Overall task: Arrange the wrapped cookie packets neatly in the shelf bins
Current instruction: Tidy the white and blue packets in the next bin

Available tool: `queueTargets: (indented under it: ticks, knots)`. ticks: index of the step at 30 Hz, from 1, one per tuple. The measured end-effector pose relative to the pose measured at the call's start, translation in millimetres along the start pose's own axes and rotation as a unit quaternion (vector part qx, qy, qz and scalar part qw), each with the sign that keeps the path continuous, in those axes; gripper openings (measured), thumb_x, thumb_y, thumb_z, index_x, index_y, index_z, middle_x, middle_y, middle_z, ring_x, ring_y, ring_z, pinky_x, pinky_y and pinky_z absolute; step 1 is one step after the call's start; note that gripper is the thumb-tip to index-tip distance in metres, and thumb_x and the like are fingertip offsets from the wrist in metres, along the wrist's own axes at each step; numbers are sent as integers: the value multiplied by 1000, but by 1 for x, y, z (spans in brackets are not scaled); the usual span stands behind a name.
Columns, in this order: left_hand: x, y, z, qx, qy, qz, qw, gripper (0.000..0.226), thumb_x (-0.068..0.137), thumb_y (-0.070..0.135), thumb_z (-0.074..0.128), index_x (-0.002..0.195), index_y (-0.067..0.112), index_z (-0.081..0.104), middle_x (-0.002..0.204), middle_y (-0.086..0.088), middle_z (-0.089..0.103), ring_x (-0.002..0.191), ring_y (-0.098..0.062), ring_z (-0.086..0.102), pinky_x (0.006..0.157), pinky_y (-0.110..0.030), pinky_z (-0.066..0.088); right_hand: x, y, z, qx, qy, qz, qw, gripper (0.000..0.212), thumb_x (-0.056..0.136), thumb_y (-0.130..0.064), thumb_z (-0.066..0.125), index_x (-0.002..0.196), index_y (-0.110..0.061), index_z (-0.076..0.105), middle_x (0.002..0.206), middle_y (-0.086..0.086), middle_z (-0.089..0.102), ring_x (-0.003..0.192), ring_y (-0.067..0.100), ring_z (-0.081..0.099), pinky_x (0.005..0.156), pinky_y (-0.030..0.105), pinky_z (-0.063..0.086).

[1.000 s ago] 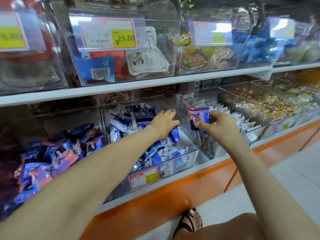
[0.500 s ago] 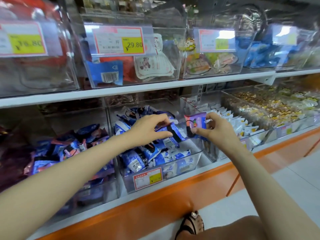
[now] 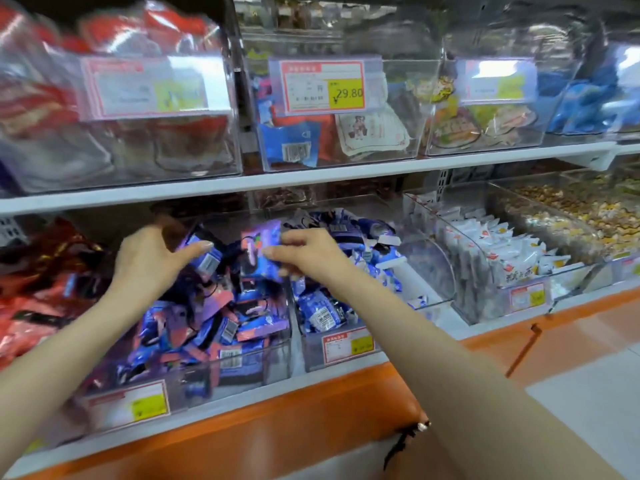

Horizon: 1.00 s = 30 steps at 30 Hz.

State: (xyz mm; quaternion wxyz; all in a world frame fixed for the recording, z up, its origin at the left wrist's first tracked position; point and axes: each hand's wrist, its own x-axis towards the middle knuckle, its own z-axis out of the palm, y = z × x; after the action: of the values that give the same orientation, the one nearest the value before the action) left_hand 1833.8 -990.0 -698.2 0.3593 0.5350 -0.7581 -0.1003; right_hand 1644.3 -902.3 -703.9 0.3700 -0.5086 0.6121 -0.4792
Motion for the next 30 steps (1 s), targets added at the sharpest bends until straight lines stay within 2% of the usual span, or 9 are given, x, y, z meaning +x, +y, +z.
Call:
queueTargets:
  ticks: [3, 5, 7, 11, 14, 17, 22, 26, 30]
  knots:
    - [4, -20, 10, -114, -63, -35, 991, 30, 78, 25, 74, 94, 4, 61, 89, -20, 68, 72, -27, 66, 65, -25, 49, 13, 2, 3, -15, 18, 6, 1000, 34, 85, -7, 67, 117, 1, 60, 67, 1, 59, 49, 4, 56, 50, 14, 45]
    - [0, -22, 15, -123, -71, -2, 990, 20, 80, 18, 72, 92, 8, 60, 85, -13, 67, 64, -17, 61, 56, -6, 42, 14, 6, -13, -94, 72, -27, 993, 31, 85, -9, 68, 114, -2, 64, 70, -2, 59, 63, 10, 58, 62, 15, 45]
    - [-6, -19, 19, -123, -75, 50, 988, 12, 81, 9, 70, 87, 13, 60, 85, -7, 66, 64, -8, 57, 60, -2, 39, 14, 17, -34, -175, 112, -40, 977, 22, 85, -11, 67, 107, -9, 68, 71, -4, 59, 70, 13, 59, 62, 10, 43]
    - [-22, -2, 28, -125, -131, 149, 972, 15, 83, 4, 66, 89, 17, 61, 84, 6, 62, 71, 4, 57, 62, -10, 43, 2, 43, -63, -344, 56, -10, 937, 30, 79, -37, 73, 105, -24, 68, 94, 0, 62, 93, 20, 59, 78, 27, 46]
    - [-23, 12, 44, -73, -144, 241, 957, 17, 82, 13, 68, 95, 20, 60, 92, 8, 56, 84, -3, 53, 77, -27, 45, -10, 52, -60, -455, -18, -13, 890, 60, 71, -59, 69, 124, -32, 58, 123, 3, 50, 120, 22, 39, 101, 39, 34]
    - [-17, 31, 56, -16, -139, 320, 937, 22, 83, 26, 68, 102, 20, 59, 104, 7, 55, 96, -14, 46, 86, -40, 42, -17, 58, -49, -510, -49, -34, 858, 73, 69, -67, 65, 133, -37, 47, 133, 0, 38, 127, 23, 29, 106, 43, 25]
    - [-4, 68, 79, 56, -247, 232, 939, 36, 82, 38, 66, 116, 32, 56, 134, 1, 40, 128, -25, 31, 102, -36, 21, -12, 69, -45, -581, -65, -39, 811, 74, 71, -62, 67, 136, -37, 39, 141, 0, 28, 131, 26, 22, 108, 45, 23]
    - [5, 81, 90, 130, -267, 199, 934, 43, 80, 36, 69, 120, 31, 52, 137, 1, 38, 131, -26, 27, 104, -40, 22, -8, 69, -60, -594, -46, -27, 803, 67, 73, -53, 70, 131, -34, 44, 140, -2, 31, 130, 26, 26, 109, 47, 24]
    - [12, 83, 94, 148, -269, 186, 933, 39, 81, 31, 70, 117, 30, 53, 131, 2, 46, 122, -24, 41, 96, -39, 32, -10, 68, -81, -580, -1, -2, 814, 64, 75, -53, 68, 131, -32, 46, 140, -2, 34, 129, 24, 29, 105, 44, 28]
